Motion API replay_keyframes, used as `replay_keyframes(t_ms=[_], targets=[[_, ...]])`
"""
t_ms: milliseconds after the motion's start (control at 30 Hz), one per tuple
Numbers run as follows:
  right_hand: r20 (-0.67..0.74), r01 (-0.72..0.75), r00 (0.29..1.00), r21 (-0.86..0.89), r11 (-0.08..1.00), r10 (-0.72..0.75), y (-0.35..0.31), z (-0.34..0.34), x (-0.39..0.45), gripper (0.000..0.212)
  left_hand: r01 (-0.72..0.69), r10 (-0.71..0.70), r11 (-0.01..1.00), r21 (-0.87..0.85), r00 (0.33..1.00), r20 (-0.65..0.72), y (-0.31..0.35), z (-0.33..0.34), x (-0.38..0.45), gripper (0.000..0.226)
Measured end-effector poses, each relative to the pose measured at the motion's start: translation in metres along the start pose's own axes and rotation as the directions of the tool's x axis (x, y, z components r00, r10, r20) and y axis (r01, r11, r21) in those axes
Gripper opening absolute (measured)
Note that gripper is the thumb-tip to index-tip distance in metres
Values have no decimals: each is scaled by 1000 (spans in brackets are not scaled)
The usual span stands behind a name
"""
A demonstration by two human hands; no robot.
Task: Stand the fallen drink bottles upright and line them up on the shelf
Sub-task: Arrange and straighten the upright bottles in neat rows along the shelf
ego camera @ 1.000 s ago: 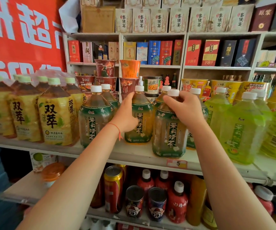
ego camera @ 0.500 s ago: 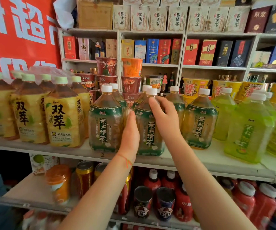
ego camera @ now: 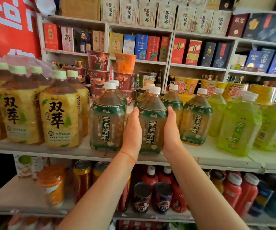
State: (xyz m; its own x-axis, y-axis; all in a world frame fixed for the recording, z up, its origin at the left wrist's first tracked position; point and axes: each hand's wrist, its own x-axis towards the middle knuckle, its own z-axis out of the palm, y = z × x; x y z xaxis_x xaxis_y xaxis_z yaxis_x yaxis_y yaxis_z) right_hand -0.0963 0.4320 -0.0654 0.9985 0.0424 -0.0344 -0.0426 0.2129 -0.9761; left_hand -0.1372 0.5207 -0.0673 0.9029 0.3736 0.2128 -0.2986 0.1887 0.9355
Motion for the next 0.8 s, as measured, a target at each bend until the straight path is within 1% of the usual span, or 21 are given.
replay_keyframes(t_ms=[100,167,200,300,333,367,400,433,467,500,533,567,600,633,667,700,733,767,800], targets=[[-53,18,998,4,1000,-18,1,2,-5,78,7,-7,1000,3,1000,20,1,-3,-1,70],[-91,26,996,5,1000,-26,2,5,-6,77,4,-5,1000,21,999,43,1,-4,-1,63],[-110,32,993,8,999,-31,2,6,-7,77,3,-5,1000,31,999,52,0,-5,-1,63],[-140,9,990,6,1000,-9,2,11,-8,81,18,-20,999,50,999,39,-1,-7,3,71],[-139,1,990,1,1000,-1,1,10,-8,82,-6,5,999,53,1000,23,-2,-5,3,65],[-127,-2,992,-20,1000,-1,0,10,-8,82,-55,55,996,67,998,-2,-2,-4,1,54],[-115,2,993,-58,998,-9,-2,10,-9,80,-119,122,987,105,992,-26,-2,-3,-3,51],[-114,29,993,-115,993,-42,-4,8,-10,75,-191,199,968,160,979,-34,-2,1,-9,53],[-116,107,984,-202,974,-132,-8,5,-11,65,-280,293,933,224,956,-28,-1,6,-15,58],[-106,243,952,-315,918,-288,-12,-1,-9,51,-390,412,872,295,911,-16,2,11,-21,64],[-85,388,882,-430,815,-464,-17,-9,-6,35,-513,549,778,362,836,4,4,17,-25,66],[-63,498,787,-520,694,-613,-24,-20,-2,22,-627,679,653,423,733,38,7,24,-27,64],[-53,563,689,-589,580,-723,-32,-32,4,17,-720,778,521,459,621,91,10,33,-27,59],[-60,587,596,-648,485,-800,-41,-45,10,20,-784,832,415,463,532,155,12,42,-25,52],[-77,575,519,-705,414,-851,-51,-59,18,24,-822,843,361,441,490,222,12,52,-23,47],[-94,535,475,-759,371,-875,-60,-72,26,29,-835,817,363,413,498,290,9,61,-22,43],[-104,481,468,-803,352,-878,-69,-86,35,35,-825,766,400,399,540,350,6,73,-20,42],[-108,435,497,-828,355,-861,-76,-98,46,41,-789,695,448,421,603,391,1,84,-17,43],[-105,404,561,-831,382,-821,-81,-106,55,48,-729,619,490,478,677,398,-3,94,-13,47]])
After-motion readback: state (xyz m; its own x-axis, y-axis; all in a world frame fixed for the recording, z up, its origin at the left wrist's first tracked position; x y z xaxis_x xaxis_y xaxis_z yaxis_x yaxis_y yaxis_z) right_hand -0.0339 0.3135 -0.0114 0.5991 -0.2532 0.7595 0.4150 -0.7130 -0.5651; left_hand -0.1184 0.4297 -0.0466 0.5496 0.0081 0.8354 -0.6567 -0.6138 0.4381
